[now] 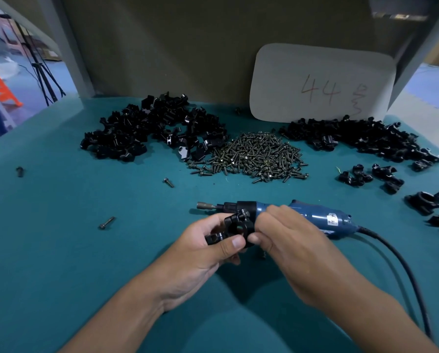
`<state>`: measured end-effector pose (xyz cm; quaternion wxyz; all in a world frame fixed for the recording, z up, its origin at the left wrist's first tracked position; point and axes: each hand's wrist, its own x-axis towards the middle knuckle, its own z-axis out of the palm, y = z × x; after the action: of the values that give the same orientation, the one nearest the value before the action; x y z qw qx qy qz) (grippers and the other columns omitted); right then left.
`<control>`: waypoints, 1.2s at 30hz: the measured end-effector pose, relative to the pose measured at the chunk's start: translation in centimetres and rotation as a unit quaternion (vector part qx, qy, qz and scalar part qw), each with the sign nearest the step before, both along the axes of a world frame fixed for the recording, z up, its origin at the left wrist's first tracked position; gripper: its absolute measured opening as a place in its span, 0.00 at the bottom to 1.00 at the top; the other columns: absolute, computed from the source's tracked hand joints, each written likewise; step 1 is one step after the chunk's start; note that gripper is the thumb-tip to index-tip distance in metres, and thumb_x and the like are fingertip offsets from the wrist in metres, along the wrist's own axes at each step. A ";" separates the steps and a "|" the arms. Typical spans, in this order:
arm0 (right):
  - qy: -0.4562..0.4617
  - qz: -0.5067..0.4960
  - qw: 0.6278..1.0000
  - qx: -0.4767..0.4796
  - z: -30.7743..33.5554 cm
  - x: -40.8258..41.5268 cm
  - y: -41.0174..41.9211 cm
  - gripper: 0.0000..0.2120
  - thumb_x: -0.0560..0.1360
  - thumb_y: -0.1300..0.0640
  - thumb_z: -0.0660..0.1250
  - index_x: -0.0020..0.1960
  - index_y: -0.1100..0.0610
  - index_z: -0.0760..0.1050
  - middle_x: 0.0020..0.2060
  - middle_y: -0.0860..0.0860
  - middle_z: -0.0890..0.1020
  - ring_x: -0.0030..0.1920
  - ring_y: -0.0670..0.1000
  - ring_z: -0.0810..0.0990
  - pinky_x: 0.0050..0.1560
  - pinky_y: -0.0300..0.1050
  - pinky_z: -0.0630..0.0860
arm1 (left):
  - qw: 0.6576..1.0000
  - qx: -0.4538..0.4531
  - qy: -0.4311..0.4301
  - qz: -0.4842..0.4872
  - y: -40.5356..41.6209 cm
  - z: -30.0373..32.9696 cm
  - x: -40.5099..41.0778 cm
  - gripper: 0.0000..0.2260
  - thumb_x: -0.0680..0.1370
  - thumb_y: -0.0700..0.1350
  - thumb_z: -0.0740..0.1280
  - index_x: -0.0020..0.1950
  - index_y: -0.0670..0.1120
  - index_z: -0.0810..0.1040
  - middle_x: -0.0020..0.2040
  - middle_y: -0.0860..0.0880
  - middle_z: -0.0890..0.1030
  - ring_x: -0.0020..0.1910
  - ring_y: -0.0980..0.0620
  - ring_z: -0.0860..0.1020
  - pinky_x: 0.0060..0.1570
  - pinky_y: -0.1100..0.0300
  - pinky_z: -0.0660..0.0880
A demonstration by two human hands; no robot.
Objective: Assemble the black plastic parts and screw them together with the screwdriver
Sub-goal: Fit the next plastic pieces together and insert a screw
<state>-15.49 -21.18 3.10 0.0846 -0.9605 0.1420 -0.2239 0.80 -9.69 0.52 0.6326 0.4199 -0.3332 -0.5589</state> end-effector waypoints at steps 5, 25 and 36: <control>-0.020 -0.034 0.999 -0.029 0.4 0.0 0.6 0.15 0.87 0.46 0.49 0.42 0.46 0.59 0.36 0.41 0.62 0.36 0.47 0.65 0.31 0.43 0.65 | 1.000 -0.008 0.018 -0.008 0.0 0.1 -0.1 0.25 0.73 0.45 0.73 0.69 0.40 0.77 0.58 0.45 0.82 0.52 0.54 0.79 0.47 0.62 0.75; 0.084 -0.020 0.996 0.029 0.9 -0.5 0.8 0.13 0.83 0.42 0.48 0.40 0.41 0.53 0.30 0.38 0.64 0.35 0.46 0.64 0.31 0.51 0.66 | 0.996 0.020 0.076 -0.043 0.2 0.1 0.2 0.23 0.74 0.41 0.73 0.67 0.37 0.76 0.60 0.39 0.82 0.56 0.47 0.81 0.54 0.56 0.80; 0.072 -0.056 0.995 0.041 1.0 -1.1 0.9 0.16 0.82 0.38 0.45 0.42 0.45 0.61 0.34 0.42 0.70 0.37 0.48 0.69 0.34 0.48 0.67 | 1.000 0.011 0.000 -0.025 0.0 0.0 0.0 0.24 0.73 0.48 0.76 0.66 0.42 0.78 0.57 0.45 0.83 0.53 0.51 0.81 0.51 0.59 0.78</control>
<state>-16.58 -20.27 4.12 0.1012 -0.9602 0.2105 -0.1529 0.81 -9.73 0.52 0.6136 0.4183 -0.3376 -0.5784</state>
